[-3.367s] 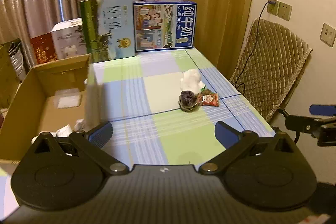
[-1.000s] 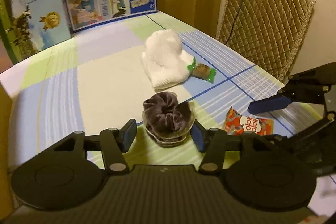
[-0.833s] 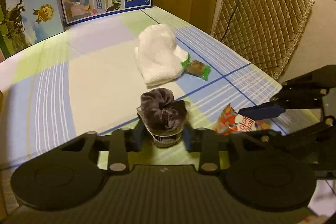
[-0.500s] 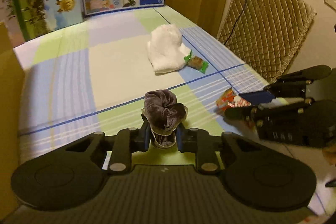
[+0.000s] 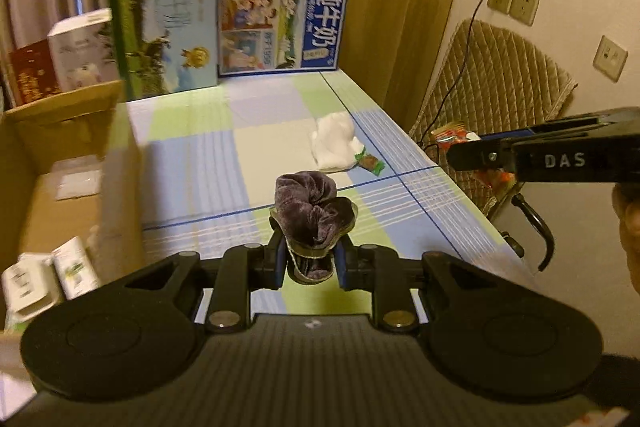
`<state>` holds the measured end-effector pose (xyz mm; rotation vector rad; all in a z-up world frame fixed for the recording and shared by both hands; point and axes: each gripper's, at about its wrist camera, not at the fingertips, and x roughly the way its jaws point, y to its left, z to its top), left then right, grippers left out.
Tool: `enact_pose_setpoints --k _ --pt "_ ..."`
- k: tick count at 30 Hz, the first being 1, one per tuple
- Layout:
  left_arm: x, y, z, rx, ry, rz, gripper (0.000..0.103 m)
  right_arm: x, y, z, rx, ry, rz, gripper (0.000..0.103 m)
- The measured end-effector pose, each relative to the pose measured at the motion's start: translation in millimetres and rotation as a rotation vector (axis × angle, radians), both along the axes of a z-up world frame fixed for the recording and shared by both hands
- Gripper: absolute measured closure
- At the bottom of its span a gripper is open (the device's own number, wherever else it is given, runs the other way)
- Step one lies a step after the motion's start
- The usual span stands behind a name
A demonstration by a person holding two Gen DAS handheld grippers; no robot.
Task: Organize objects
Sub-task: 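Lift and carry the scrunchie and red candy packet over the cardboard box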
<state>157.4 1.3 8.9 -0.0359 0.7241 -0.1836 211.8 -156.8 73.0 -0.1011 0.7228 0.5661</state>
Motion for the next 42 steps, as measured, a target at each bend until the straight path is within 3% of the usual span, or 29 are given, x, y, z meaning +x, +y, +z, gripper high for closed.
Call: enact_pose_setpoints --k 10,18,42 --pt "-80.9 46.7 33.9 -0.021 -0.008 0.073 0.084 -87.3 35.4 17.1 0.061 0.0 0.013 0.078" --pt "-123.5 78.9 39.6 0.012 -0.003 0.145 0.084 -119.7 66.9 12.7 0.07 0.006 0.057 0.078" --pt "-142.4 135.1 47.0 0.016 0.011 0.255 0.084 -138.7 139.3 3.2 0.044 0.013 0.182 0.078"
